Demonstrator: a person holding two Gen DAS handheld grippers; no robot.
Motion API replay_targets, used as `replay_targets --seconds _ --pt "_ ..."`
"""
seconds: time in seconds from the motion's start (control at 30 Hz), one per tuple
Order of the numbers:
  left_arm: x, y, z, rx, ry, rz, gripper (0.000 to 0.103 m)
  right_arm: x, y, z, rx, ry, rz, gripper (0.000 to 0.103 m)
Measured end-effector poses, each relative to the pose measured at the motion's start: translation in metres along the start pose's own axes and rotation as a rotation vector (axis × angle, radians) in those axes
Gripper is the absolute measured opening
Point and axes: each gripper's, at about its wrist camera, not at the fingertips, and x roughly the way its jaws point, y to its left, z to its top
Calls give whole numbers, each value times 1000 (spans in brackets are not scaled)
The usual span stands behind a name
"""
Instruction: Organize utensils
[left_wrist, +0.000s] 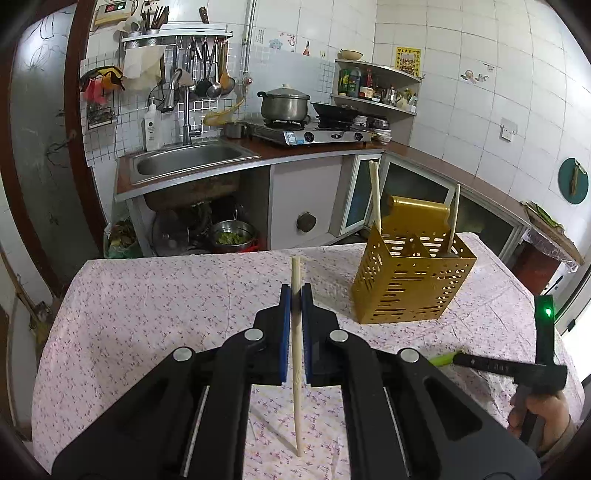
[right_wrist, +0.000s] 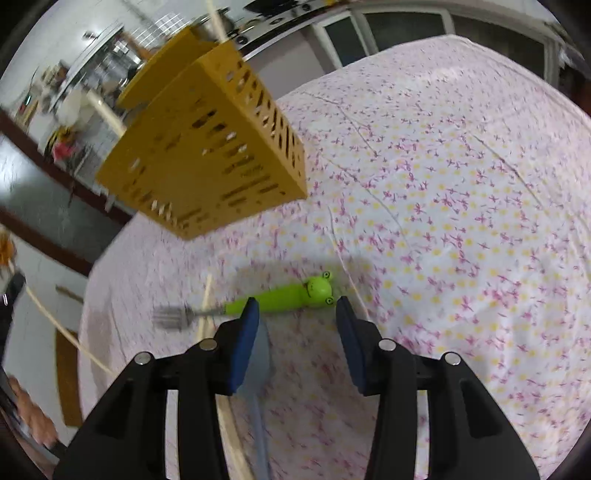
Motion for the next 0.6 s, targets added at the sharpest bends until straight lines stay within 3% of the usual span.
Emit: replay_targets --seconds 0.33,0.47,0.6 --pt "6 6 1 -15 7 -18 4 24 17 23 24 1 -105 41" --pt "8 2 1 -15 8 -24 4 32 30 29 -8 -4 -191 29" --pt "10 0 2 -10 10 -28 4 30 36 26 -54 -40 -206 21"
